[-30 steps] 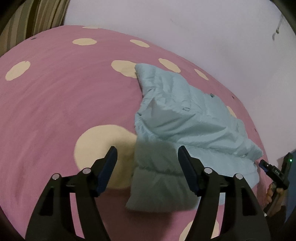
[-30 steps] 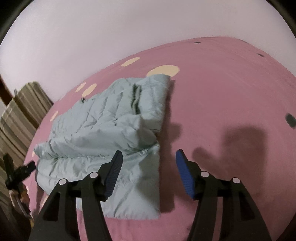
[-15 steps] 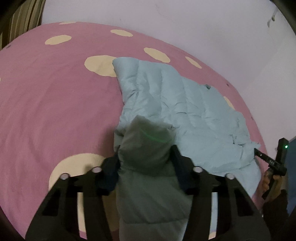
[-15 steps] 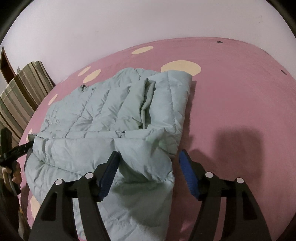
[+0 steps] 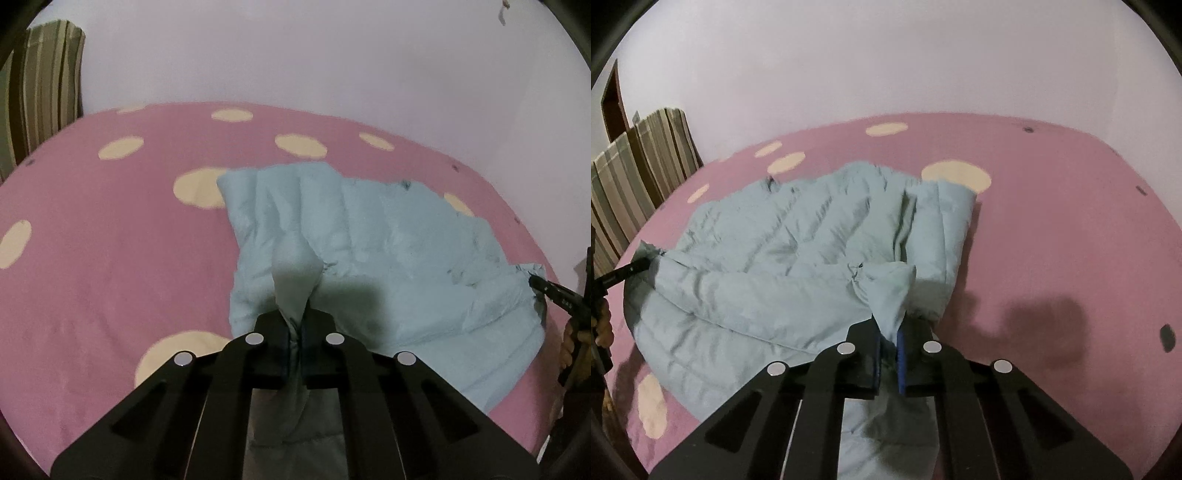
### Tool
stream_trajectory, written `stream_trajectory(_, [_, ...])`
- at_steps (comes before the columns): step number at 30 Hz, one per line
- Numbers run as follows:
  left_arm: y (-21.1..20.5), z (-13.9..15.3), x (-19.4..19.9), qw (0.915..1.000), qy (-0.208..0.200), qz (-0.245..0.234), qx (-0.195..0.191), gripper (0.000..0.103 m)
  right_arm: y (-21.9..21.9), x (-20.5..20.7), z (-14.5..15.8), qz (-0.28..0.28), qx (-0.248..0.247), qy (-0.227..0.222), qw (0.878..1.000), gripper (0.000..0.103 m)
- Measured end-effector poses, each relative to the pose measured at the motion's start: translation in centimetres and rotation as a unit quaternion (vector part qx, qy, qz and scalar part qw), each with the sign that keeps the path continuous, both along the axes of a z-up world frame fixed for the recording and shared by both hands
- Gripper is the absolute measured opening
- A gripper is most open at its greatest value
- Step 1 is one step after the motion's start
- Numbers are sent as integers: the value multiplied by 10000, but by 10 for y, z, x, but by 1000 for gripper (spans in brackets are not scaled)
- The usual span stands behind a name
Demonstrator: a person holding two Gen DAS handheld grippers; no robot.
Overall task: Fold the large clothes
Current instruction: 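Grasp the hem with both grippers and lift it, folding toward the collar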
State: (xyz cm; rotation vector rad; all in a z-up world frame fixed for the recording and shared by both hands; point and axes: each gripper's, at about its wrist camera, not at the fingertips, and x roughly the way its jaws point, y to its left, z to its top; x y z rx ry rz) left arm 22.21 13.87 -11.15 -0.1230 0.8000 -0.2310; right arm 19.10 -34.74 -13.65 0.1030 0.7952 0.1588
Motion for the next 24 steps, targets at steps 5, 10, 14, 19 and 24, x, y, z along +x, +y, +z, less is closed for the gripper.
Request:
stream_trajectory(5, [-1,30,21,9993,-292,181,115,4,-3,18,26,-88,100,-254,9996,6])
stream_trajectory(10, [-15,48,71,9980,-427,298,348,3,-3,61,40,-246,56,-377,9990,6])
stream_trajectory(14, [-26,55,113,9967,-461,388,551,3,-4,109,46,-438,72,-383,9983,6])
stream_trajectory(19, [-35,44,169,9942,-336,623,809,3,-5,156,37,-618,80,-283,9977,6])
stream_trajectory(24, [-39,7,217,9903,122,872,1071,3,-5,202,4,-715,122,91,9973,6])
